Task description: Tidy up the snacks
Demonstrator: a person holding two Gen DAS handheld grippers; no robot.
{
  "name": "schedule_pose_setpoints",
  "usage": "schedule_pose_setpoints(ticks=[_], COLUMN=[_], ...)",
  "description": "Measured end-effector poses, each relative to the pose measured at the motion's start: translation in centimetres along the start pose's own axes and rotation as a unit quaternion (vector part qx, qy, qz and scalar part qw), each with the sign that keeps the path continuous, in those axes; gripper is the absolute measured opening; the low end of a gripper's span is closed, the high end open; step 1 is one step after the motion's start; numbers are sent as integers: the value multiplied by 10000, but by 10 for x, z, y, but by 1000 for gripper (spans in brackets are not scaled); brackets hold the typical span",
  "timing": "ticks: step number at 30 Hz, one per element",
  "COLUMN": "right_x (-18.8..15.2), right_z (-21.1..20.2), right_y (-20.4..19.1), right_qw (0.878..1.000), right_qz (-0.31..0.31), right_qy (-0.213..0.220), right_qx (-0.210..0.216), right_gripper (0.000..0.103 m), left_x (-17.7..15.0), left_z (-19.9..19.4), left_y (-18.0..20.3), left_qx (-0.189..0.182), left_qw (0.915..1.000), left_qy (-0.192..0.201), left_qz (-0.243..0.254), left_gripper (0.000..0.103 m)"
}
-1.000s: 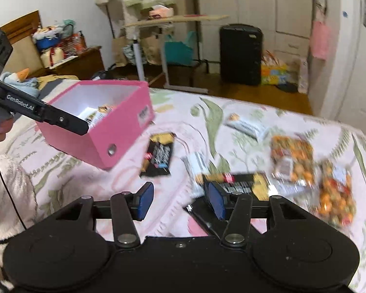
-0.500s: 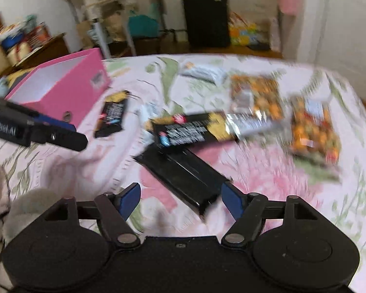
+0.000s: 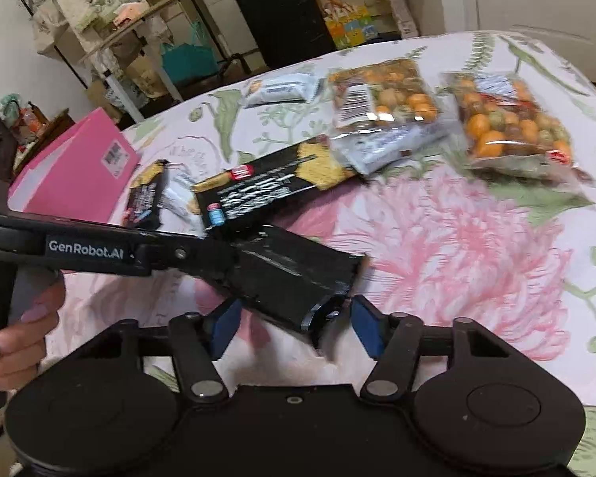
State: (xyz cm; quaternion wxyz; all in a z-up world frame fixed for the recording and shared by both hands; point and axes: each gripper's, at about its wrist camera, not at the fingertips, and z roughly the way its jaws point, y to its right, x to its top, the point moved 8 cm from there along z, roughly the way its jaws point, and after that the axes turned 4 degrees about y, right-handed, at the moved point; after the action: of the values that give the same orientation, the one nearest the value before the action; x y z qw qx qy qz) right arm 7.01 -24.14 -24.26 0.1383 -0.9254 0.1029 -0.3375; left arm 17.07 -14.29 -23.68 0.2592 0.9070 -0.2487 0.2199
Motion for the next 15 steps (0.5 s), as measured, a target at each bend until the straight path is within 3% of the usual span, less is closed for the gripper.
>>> schedule_pose_setpoints(ticks=[5,11,15], right_x=[4,-2,-6], right_z=[4,-7,-17], right_y=[-9,-20,-33], right_qw=[9995,9993,9985], right_qz=[-203,-298,-509], right_qy=[-30,-137,-160], right_qx=[-233,-172,-107], right_gripper=[68,68,71], left_x=[-10,-19,-24], left_z=[-5,-21,-39], left_y=[14,10,11], left_qx=[127,114,153], left_qw=[9996,9990,9990], left_qy=[-148,-413,-387], left_qz=[218,-97,-185], left_gripper=[45,45,45])
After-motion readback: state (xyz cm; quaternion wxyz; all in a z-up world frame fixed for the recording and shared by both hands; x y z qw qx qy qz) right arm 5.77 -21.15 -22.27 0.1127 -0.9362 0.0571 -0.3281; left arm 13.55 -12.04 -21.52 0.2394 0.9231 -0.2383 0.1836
